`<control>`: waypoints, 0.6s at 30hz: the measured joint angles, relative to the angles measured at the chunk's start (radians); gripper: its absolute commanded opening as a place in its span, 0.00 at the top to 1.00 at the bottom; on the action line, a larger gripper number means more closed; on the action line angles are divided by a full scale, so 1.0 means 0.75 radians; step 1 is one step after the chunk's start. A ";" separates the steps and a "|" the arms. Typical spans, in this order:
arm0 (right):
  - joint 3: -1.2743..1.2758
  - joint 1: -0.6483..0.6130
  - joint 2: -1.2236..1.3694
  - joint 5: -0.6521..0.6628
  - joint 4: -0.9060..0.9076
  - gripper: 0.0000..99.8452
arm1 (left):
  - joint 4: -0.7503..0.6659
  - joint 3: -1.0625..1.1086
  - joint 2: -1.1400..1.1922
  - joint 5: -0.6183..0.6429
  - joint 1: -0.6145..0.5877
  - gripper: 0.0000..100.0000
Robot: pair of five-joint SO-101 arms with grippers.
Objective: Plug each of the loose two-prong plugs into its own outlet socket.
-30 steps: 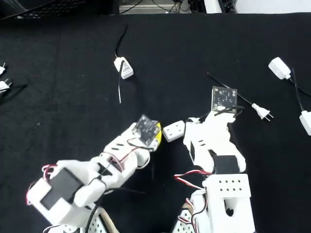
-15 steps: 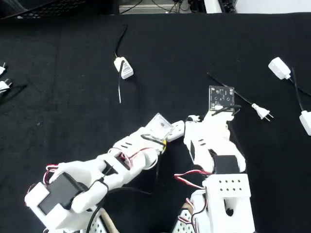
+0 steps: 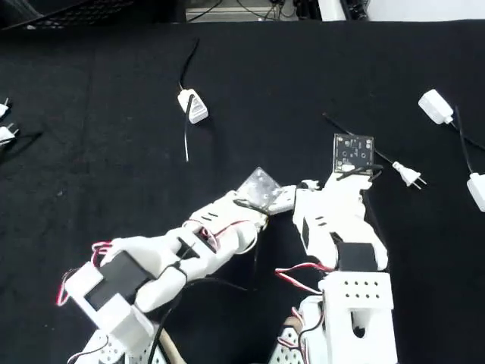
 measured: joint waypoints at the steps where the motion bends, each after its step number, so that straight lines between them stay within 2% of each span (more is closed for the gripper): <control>1: 0.000 0.000 0.000 0.000 0.000 0.99 | 0.000 -0.004 0.000 0.000 0.000 0.97; 9: 0.000 -0.043 0.000 0.100 0.000 0.99 | 0.000 -0.025 0.002 -0.002 -0.012 0.97; 14: 0.000 -0.198 0.000 0.145 0.000 0.99 | -0.006 0.051 -0.031 -0.002 -0.151 0.97; 18: 0.000 -0.266 0.000 0.158 0.000 0.98 | -0.092 0.258 -0.213 -0.002 -0.272 0.97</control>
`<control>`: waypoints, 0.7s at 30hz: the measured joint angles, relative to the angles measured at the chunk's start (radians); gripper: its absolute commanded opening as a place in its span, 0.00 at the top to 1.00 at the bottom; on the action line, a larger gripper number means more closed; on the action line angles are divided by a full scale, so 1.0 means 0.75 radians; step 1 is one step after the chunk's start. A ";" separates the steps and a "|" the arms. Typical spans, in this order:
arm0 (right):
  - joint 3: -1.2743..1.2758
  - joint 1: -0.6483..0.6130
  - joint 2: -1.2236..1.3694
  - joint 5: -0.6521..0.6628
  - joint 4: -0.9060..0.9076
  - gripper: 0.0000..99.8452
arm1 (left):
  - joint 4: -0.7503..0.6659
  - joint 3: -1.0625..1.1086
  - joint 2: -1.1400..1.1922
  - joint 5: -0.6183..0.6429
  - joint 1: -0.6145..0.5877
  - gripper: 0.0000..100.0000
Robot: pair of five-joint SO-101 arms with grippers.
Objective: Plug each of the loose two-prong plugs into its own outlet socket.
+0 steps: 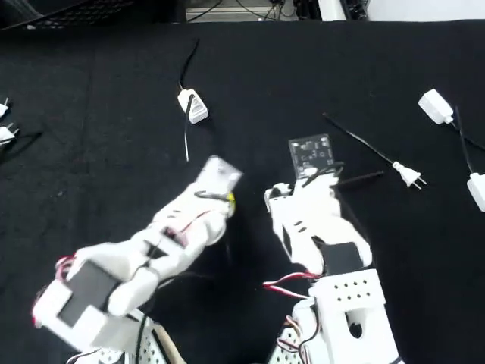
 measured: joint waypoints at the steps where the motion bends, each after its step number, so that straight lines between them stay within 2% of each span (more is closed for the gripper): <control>1: 0.000 -0.010 0.000 0.002 0.000 0.98 | -0.029 0.068 -0.057 0.000 -0.020 0.97; 8: -0.012 -0.027 0.104 0.055 0.023 0.98 | -0.143 0.503 -0.454 0.000 -0.096 0.97; 14: -0.141 -0.037 0.356 0.061 0.029 0.99 | -0.070 0.516 -0.610 0.002 -0.115 0.97; 21: -0.178 -0.037 0.407 0.133 0.006 0.99 | -0.049 0.516 -0.620 0.002 -0.115 0.97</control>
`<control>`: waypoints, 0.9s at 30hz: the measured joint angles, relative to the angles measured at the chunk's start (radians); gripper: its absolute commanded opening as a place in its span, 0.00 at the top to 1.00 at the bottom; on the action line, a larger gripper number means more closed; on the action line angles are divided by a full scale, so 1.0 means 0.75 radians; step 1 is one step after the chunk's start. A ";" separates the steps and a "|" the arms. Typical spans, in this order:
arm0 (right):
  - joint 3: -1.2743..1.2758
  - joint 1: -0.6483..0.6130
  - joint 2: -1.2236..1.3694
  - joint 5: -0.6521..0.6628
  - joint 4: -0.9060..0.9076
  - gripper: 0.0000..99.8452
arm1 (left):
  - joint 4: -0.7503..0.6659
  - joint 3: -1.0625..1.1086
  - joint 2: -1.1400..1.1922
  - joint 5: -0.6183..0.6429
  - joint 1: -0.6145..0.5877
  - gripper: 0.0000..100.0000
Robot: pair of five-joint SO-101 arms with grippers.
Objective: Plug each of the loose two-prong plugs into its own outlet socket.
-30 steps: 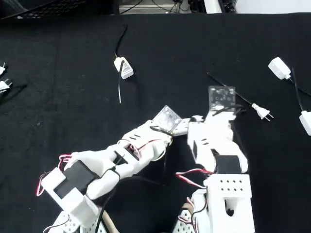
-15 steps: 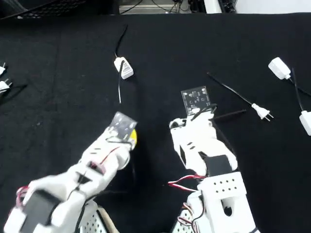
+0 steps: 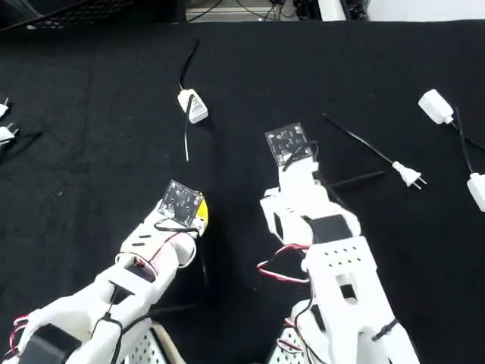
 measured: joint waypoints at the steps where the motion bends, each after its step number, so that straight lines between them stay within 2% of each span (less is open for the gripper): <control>1: 0.000 0.000 0.000 0.008 -0.008 0.99 | 0.000 0.000 0.000 0.000 0.000 0.97; 27: 0.117 0.027 0.002 -0.033 -0.190 0.99 | 0.000 0.000 0.000 0.000 0.000 0.97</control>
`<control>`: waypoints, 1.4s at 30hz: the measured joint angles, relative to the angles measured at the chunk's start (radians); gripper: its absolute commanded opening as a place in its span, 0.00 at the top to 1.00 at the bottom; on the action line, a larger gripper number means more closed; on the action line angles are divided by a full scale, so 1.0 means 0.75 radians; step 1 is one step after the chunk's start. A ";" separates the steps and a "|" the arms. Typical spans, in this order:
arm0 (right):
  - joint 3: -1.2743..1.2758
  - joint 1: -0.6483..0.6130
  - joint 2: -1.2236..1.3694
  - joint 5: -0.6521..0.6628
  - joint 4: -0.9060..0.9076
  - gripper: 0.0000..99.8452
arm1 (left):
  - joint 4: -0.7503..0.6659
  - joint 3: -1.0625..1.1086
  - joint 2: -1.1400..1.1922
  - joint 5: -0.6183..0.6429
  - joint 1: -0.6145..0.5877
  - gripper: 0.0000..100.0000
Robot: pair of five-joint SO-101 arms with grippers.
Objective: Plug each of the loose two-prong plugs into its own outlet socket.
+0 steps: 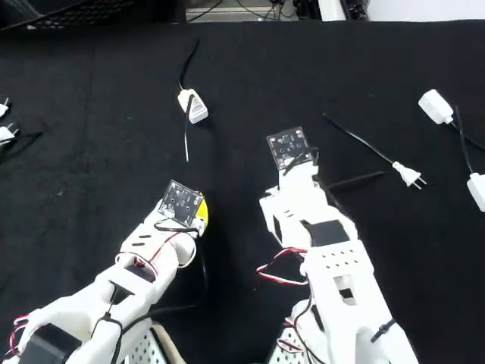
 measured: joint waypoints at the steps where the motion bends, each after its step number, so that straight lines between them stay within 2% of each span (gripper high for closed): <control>1: 0.002 0.010 0.000 0.000 -0.012 0.99 | 0.000 0.000 0.000 0.000 0.000 0.97; 15: -0.049 0.043 0.180 0.000 -0.053 0.99 | 0.000 0.000 0.000 0.000 0.000 0.97; 42: -0.012 0.016 0.200 -0.108 -0.123 0.99 | 0.000 0.000 0.000 -0.002 0.000 0.97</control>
